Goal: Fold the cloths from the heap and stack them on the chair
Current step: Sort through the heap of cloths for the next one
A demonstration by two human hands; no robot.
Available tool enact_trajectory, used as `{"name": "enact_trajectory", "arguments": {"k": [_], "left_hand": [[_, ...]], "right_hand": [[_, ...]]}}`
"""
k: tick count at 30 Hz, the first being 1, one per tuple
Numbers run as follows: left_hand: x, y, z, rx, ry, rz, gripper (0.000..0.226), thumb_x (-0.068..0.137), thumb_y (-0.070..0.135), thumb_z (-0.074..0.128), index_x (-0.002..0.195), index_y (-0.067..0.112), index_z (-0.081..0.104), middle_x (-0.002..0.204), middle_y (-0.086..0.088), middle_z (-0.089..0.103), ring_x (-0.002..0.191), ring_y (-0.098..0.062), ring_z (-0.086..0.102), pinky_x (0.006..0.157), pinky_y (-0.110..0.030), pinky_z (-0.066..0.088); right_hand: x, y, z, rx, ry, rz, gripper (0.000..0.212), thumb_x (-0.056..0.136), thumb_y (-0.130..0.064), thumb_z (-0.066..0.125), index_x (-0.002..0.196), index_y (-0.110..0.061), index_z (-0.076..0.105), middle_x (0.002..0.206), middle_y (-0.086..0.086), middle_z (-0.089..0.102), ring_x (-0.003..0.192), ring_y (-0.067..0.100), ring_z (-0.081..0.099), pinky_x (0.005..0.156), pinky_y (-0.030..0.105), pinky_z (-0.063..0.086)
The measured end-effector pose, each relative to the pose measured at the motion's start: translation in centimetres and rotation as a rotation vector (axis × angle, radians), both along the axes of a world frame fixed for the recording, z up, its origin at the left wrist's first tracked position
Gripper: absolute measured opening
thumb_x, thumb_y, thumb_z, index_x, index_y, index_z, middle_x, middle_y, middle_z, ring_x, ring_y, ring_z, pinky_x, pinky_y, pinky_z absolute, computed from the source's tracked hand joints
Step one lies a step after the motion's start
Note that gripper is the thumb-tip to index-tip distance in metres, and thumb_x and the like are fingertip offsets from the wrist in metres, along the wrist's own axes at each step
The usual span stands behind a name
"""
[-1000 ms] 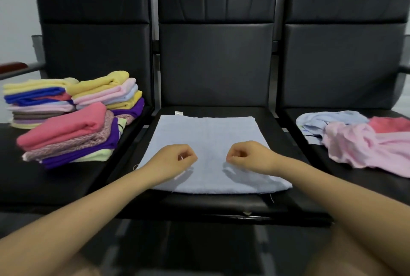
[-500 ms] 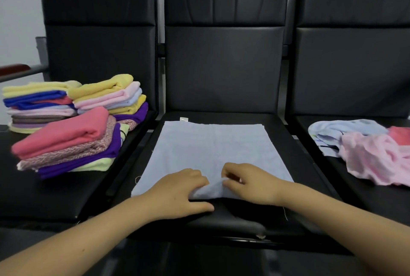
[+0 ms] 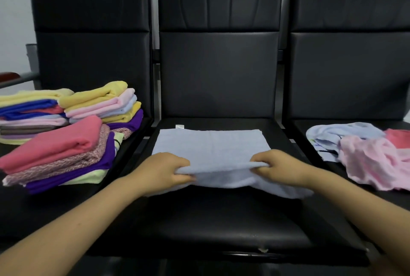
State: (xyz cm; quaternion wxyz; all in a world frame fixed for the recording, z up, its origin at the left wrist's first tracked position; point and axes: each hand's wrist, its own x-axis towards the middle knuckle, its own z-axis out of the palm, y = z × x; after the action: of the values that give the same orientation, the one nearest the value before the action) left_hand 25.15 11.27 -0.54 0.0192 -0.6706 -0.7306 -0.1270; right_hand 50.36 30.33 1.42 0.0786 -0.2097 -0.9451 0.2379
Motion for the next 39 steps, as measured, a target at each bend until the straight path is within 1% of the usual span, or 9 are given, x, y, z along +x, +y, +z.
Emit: {"name": "enact_trajectory", "arguments": {"k": [4, 8, 12, 14, 19, 25, 29, 34, 39], "left_hand": [[-2.5, -1.5, 0.7, 0.019, -0.224, 0.060, 0.046, 0.075, 0.065, 0.051, 0.056, 0.023, 0.048, 0.060, 0.007, 0.052, 0.058, -0.006, 0.047, 0.059, -0.023, 0.035], [-4.0, -3.6, 0.2, 0.084, -0.495, 0.181, 0.033, 0.087, 0.038, 0.065, 0.073, 0.008, 0.066, 0.072, -0.007, 0.063, 0.067, -0.004, 0.052, 0.069, -0.029, 0.042], [-2.8, -5.4, -0.1, 0.163, -0.680, 0.253, 0.021, 0.096, 0.025, 0.057, 0.096, 0.009, 0.071, 0.097, -0.009, 0.071, 0.085, -0.009, 0.059, 0.080, -0.026, 0.045], [-1.7, -5.9, 0.0, 0.187, -0.727, 0.276, 0.021, 0.099, 0.019, 0.051, 0.102, 0.010, 0.070, 0.102, -0.008, 0.071, 0.089, -0.009, 0.060, 0.083, -0.025, 0.045], [0.2, -6.3, 0.3, 0.188, -0.769, 0.286, 0.028, 0.094, 0.026, 0.056, 0.099, 0.001, 0.067, 0.090, -0.008, 0.069, 0.082, -0.012, 0.057, 0.068, -0.014, 0.041], [-1.5, -6.7, 1.3, 0.103, -0.633, 0.319, 0.048, 0.069, 0.058, 0.053, 0.086, 0.017, 0.071, 0.087, 0.000, 0.070, 0.083, -0.015, 0.065, 0.074, -0.032, 0.046], [-2.8, -4.9, 1.4, 0.122, -0.576, 0.362, 0.012, 0.093, 0.027, 0.060, 0.092, 0.022, 0.070, 0.094, 0.004, 0.068, 0.091, -0.014, 0.063, 0.078, -0.032, 0.047], [-4.4, -0.4, 0.8, 0.235, -0.556, 0.442, 0.015, 0.096, 0.020, 0.052, 0.095, 0.020, 0.067, 0.095, 0.002, 0.065, 0.091, -0.015, 0.059, 0.071, -0.027, 0.043], [-5.5, 3.5, -1.1, 0.278, -0.506, 0.511, 0.015, 0.094, 0.018, 0.053, 0.087, 0.019, 0.066, 0.086, 0.002, 0.065, 0.082, -0.014, 0.058, 0.067, -0.027, 0.043]], "right_hand": [[2.7, 2.0, 0.0, -0.123, 0.104, -0.148, 0.037, 0.092, -0.022, 0.058, 0.069, 0.004, 0.046, 0.064, 0.003, 0.042, 0.064, 0.009, 0.040, 0.064, 0.031, 0.034], [4.6, 2.0, -0.2, -0.341, 0.245, -0.229, 0.073, 0.069, -0.058, 0.063, 0.088, 0.012, 0.059, 0.073, 0.009, 0.055, 0.073, 0.012, 0.049, 0.068, 0.030, 0.036], [5.7, 0.4, 0.2, -0.536, 0.382, -0.267, 0.025, 0.095, -0.025, 0.059, 0.106, -0.006, 0.071, 0.095, 0.007, 0.075, 0.089, 0.012, 0.068, 0.078, 0.022, 0.052], [6.0, 0.0, 0.3, -0.591, 0.381, -0.275, 0.025, 0.099, -0.019, 0.052, 0.113, -0.008, 0.069, 0.102, 0.005, 0.075, 0.095, 0.014, 0.069, 0.084, 0.026, 0.052], [6.4, -1.2, 0.5, -0.578, 0.213, -0.333, 0.027, 0.098, -0.023, 0.053, 0.103, -0.002, 0.070, 0.103, 0.012, 0.073, 0.091, 0.020, 0.069, 0.085, 0.033, 0.050], [5.7, -0.3, 0.8, -0.576, 0.197, -0.366, 0.025, 0.098, -0.023, 0.051, 0.103, -0.017, 0.075, 0.110, 0.018, 0.070, 0.104, 0.032, 0.067, 0.101, 0.046, 0.046], [4.2, 0.9, 0.3, -0.479, 0.209, -0.420, 0.021, 0.097, -0.020, 0.054, 0.090, -0.019, 0.074, 0.097, 0.009, 0.073, 0.085, 0.021, 0.066, 0.078, 0.031, 0.053], [1.7, 3.7, -1.0, -0.239, 0.139, -0.529, 0.037, 0.093, -0.024, 0.049, 0.099, 0.011, 0.060, 0.089, 0.025, 0.062, 0.083, 0.035, 0.061, 0.074, 0.042, 0.049], [1.3, 6.2, -2.1, -0.161, 0.112, -0.666, 0.033, 0.090, -0.023, 0.050, 0.070, 0.002, 0.058, 0.065, 0.010, 0.053, 0.063, 0.016, 0.043, 0.059, 0.029, 0.034]]}}
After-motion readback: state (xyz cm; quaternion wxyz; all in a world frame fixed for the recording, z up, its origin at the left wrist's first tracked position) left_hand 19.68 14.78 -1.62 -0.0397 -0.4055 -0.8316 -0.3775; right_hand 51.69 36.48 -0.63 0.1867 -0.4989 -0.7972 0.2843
